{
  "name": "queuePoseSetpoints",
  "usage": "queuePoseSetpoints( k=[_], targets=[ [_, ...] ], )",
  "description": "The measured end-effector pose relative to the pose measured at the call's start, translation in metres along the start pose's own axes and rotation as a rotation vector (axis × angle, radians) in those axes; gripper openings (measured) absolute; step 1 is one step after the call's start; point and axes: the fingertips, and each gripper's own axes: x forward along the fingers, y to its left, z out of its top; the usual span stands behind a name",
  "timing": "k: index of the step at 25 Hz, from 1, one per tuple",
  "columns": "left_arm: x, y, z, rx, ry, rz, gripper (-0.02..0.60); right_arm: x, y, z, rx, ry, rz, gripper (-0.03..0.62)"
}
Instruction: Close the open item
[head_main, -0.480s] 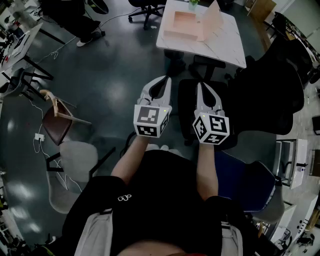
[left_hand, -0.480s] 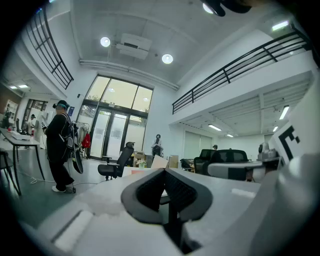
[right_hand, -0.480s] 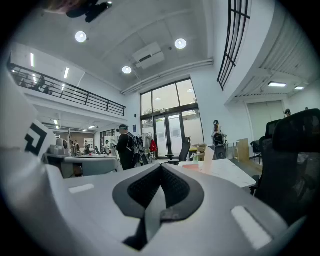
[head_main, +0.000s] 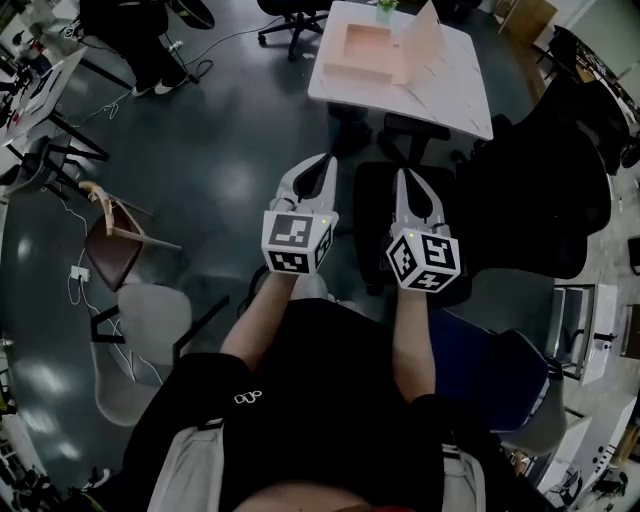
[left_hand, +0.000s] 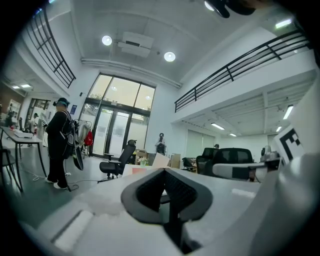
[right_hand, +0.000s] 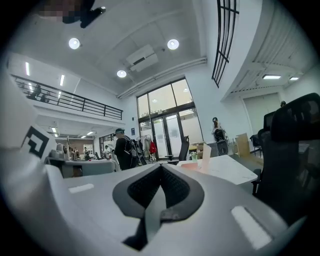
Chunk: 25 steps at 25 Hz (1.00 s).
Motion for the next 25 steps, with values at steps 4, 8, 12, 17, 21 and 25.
queuePoseSetpoints(
  k=[4, 8, 12, 17, 21, 25],
  targets=[
    [0.013, 0.000, -0.008, -0.005, 0.015, -0.007, 0.000, 0.008, -0.009, -0.010, 0.007, 0.017, 0.004, 0.000],
    [0.033, 0.003, -0.004, -0.002, 0.004, -0.031, 0.000, 0.026, -0.015, -0.005, 0.006, 0.009, 0.006, 0.000],
    [0.063, 0.021, -0.008, -0.027, 0.013, -0.033, 0.000, 0.057, -0.019, -0.007, -0.006, 0.019, 0.021, 0.000],
    [0.110, 0.046, -0.014, -0.043, 0.024, -0.033, 0.000, 0.108, -0.044, -0.009, 0.011, 0.028, 0.011, 0.000],
    [0.148, 0.090, -0.025, -0.063, 0.043, 0.001, 0.000, 0.163, -0.047, -0.026, 0.015, 0.056, 0.030, 0.000],
    [0.187, 0.130, -0.020, -0.064, 0.062, 0.002, 0.000, 0.216, -0.047, -0.023, 0.027, 0.054, 0.032, 0.000]
  ],
)
